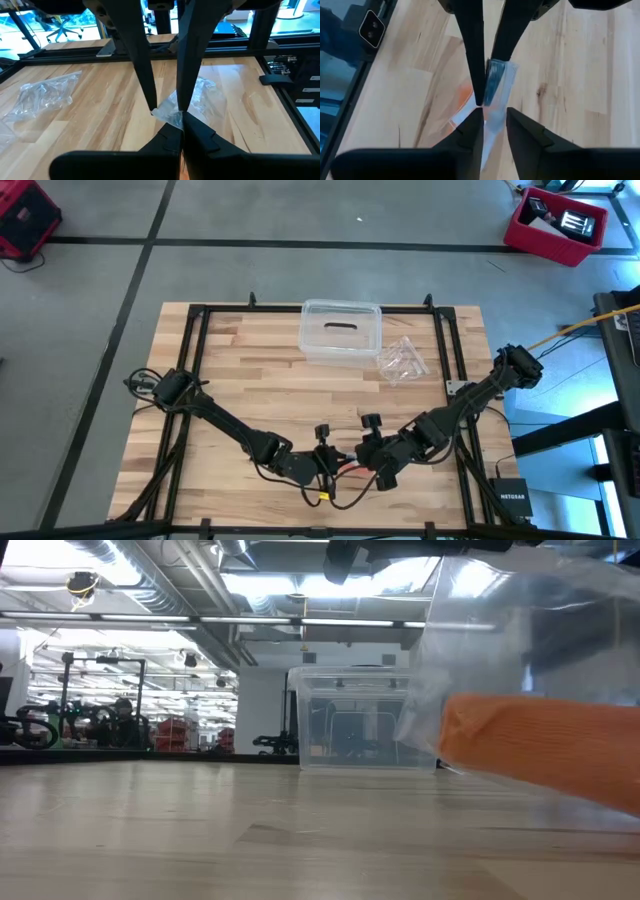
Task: Roll bandage
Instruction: Close the transparent zip bag
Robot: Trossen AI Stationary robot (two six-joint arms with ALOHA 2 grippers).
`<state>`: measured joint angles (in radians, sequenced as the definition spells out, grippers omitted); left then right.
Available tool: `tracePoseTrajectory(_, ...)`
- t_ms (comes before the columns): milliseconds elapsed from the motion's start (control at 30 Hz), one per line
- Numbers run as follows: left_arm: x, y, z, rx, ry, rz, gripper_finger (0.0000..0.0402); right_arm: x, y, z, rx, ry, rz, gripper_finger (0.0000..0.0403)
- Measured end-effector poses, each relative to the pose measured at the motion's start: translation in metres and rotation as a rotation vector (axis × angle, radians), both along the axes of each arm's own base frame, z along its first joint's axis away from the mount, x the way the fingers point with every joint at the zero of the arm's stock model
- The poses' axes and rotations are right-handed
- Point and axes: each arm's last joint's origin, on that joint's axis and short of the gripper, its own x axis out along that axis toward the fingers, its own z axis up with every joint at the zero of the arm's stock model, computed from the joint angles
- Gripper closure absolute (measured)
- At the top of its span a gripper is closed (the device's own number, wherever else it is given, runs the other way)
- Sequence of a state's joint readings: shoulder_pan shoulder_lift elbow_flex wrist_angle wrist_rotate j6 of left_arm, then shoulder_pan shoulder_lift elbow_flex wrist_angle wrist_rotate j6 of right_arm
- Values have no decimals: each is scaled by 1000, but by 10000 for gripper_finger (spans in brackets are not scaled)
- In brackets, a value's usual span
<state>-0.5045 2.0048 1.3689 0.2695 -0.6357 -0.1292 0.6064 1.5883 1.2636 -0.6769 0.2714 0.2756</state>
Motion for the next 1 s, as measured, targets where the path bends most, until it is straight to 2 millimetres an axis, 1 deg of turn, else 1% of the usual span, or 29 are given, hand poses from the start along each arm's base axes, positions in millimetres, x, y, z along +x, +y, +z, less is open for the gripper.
tracePoseTrajectory(200,0,0,0,0,0,0,401,0,0,0,-1,-2,-4,341)
tracePoseTrajectory(433,0,0,0,0,0,1,401,-1,1,0,20,15,1,397)
tracePoseTrajectory(633,0,0,0,13,-2,18,401,-2,2,-2,58,38,2,388)
tracePoseTrajectory(733,0,1,0,16,-2,23,401,-4,1,-12,70,69,-10,393)
tracePoseTrajectory(867,0,1,0,17,-8,35,401,-10,-1,-27,102,152,-27,399)
tracePoseTrajectory(1000,0,1,0,18,-6,34,401,-13,-2,-31,132,199,-32,393)
